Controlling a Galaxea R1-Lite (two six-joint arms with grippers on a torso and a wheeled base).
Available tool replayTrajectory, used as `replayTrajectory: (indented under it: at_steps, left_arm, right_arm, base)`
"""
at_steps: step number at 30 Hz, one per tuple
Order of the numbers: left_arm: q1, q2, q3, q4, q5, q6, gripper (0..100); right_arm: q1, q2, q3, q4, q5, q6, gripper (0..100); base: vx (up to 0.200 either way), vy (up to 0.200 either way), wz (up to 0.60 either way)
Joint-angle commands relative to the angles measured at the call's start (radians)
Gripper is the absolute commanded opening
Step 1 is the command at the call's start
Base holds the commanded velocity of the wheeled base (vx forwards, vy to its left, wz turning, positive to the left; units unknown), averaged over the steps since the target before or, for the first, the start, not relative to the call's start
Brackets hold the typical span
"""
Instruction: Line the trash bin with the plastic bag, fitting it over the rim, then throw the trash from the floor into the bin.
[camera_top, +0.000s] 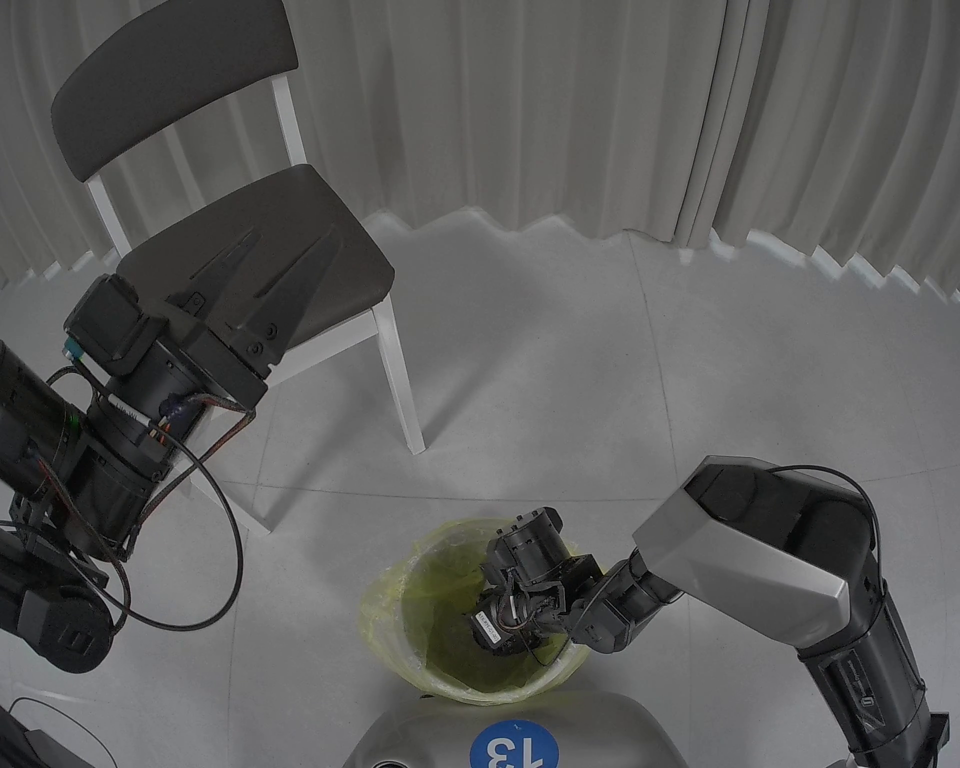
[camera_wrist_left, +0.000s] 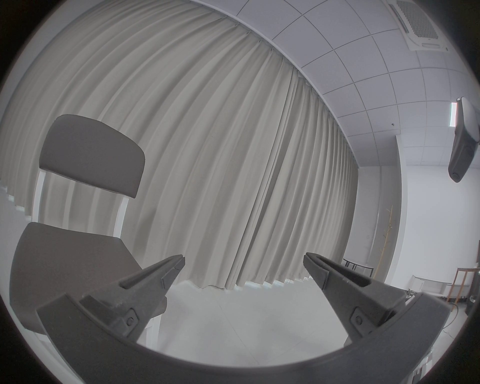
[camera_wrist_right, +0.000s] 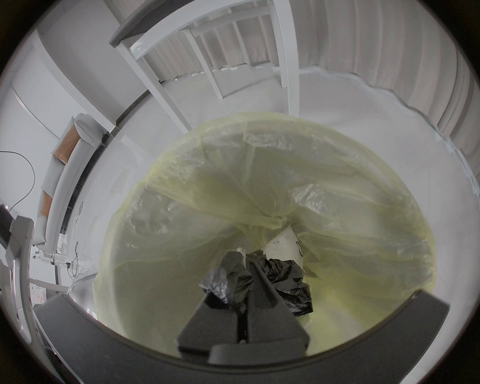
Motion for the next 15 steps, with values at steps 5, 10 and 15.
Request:
replayTrajectory:
  at_steps: [5,10,15]
  left_arm:
    - [0.0,0.001,0.0,-0.018,0.001,0.0,100]
    - [0.0,0.003,-0.001,-0.018,0.001,0.0,100]
    - [0.0,0.001,0.0,-0.018,0.001,0.0,100]
  right_arm:
    - [0.0,0.001,0.004,-0.008,-0.001,0.0,100]
    - [0.005,-0.006,0.006,-0.011,-0.006,-0.003,100]
    - [0.045,-0.078,0.043,-0.045,-0.06,-0.041,100]
  base:
    - [0.0,0.0,0.0]
    - [0.0,0.0,0.0]
    - [0.0,0.0,0.0]
